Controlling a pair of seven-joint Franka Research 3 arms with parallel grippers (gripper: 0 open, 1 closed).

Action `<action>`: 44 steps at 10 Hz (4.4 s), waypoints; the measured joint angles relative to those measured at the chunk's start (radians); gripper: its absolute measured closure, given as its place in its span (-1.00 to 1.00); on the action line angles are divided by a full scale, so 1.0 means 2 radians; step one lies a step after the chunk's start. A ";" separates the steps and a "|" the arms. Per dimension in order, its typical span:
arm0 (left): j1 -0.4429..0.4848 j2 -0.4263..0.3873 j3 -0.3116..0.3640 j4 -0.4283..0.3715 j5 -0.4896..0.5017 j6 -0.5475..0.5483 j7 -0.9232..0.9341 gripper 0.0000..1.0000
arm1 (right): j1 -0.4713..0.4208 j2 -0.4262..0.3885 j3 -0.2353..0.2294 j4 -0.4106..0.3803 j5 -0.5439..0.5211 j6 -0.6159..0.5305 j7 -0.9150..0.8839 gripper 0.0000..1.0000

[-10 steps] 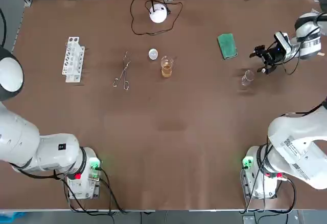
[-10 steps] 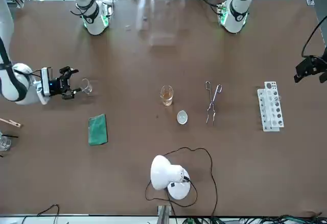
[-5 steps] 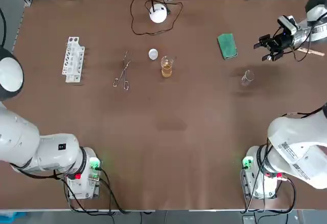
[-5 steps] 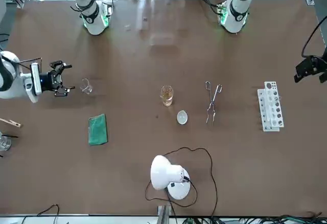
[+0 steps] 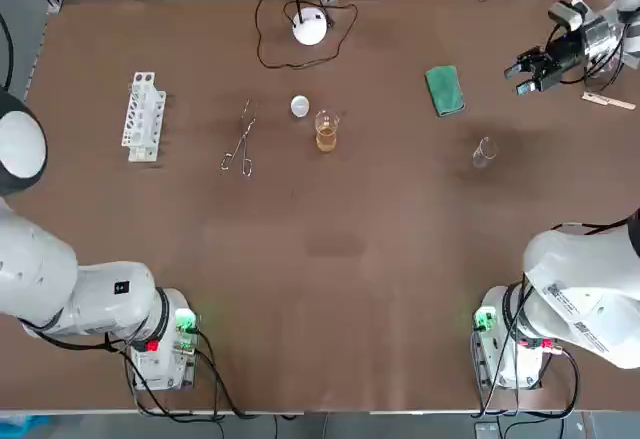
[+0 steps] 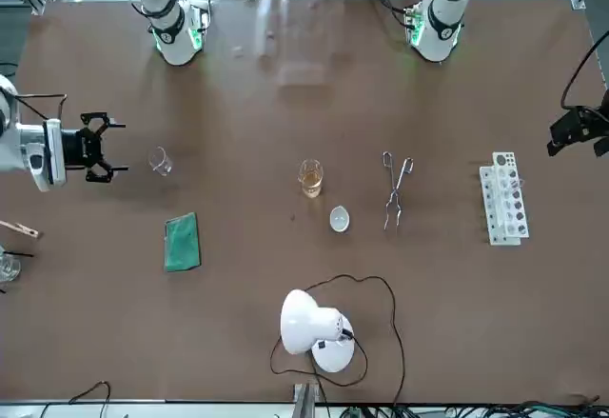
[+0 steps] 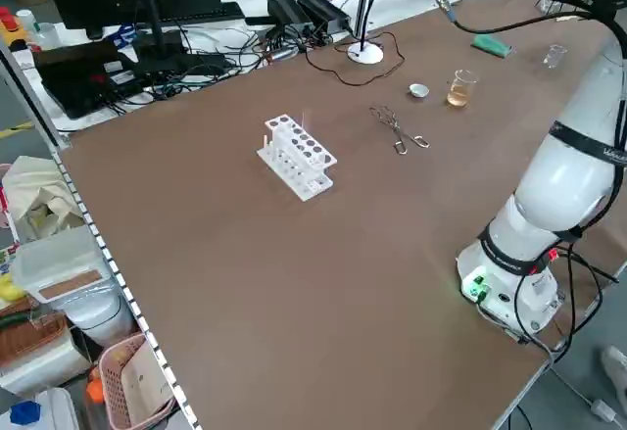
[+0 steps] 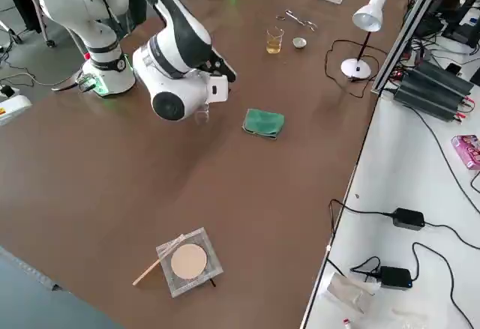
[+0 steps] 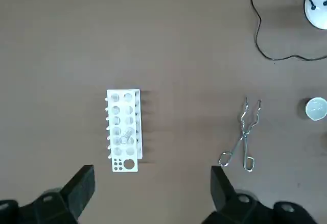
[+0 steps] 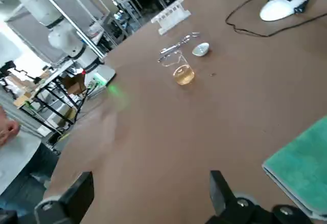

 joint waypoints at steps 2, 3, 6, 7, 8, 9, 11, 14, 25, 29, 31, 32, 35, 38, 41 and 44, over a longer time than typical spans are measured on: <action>0.000 0.000 0.000 0.000 0.000 0.006 0.000 -1.00 | 0.018 -0.026 0.000 -0.001 -0.006 0.029 0.053 -1.00; 0.001 0.000 0.001 0.000 0.000 0.006 0.000 -1.00 | 0.028 -0.034 0.000 0.001 -0.016 0.041 0.077 -1.00; 0.001 0.001 0.002 0.000 0.000 0.006 0.000 -1.00 | 0.052 -0.043 0.000 0.029 -0.036 0.050 0.149 -1.00; 0.001 0.001 0.003 0.000 0.000 0.007 0.000 -1.00 | 0.057 -0.043 0.000 0.035 -0.038 0.053 0.175 -1.00; 0.001 0.001 0.003 0.000 0.000 0.007 0.000 -1.00 | 0.065 -0.043 0.000 0.044 -0.042 0.057 0.208 -1.00; 0.001 0.001 0.004 0.000 0.000 0.007 0.000 -1.00 | 0.077 -0.044 0.000 0.055 -0.049 0.060 0.246 -1.00; 0.001 0.001 0.004 0.000 0.000 0.007 0.000 -1.00 | 0.100 -0.045 0.000 0.079 -0.069 0.061 0.320 -1.00; 0.001 0.001 0.004 0.000 0.000 0.007 0.000 -1.00 | 0.146 -0.049 -0.019 0.104 -0.104 0.063 0.417 -1.00; 0.001 0.001 0.004 0.000 0.000 0.007 0.000 -1.00 | 0.446 -0.053 -0.252 0.207 -0.249 0.050 0.757 -1.00; 0.001 0.001 0.004 0.000 0.000 0.007 0.000 -1.00 | 0.428 -0.055 -0.259 0.285 -0.282 0.000 0.783 -1.00; 0.001 0.001 0.004 0.000 0.000 0.007 0.000 -1.00 | 0.410 -0.055 -0.259 0.301 -0.287 -0.005 0.784 -1.00; 0.001 0.001 0.004 0.000 0.000 0.007 0.000 -1.00 | 0.404 -0.055 -0.259 0.306 -0.287 -0.011 0.798 -1.00; 0.001 0.001 0.004 0.000 0.000 0.007 0.000 -1.00 | 0.402 -0.055 -0.249 0.335 -0.308 -0.047 0.853 -1.00; 0.001 0.001 0.004 0.000 0.000 0.007 0.000 -1.00 | 0.384 -0.055 -0.223 0.338 -0.345 -0.049 0.860 -1.00; 0.004 0.001 0.009 0.000 0.000 0.007 0.000 -1.00 | 0.357 -0.055 -0.206 0.339 -0.346 -0.049 0.860 -1.00; 0.005 0.002 0.010 0.000 0.000 0.007 0.000 -1.00 | 0.357 -0.055 -0.204 0.351 -0.346 -0.067 0.860 -1.00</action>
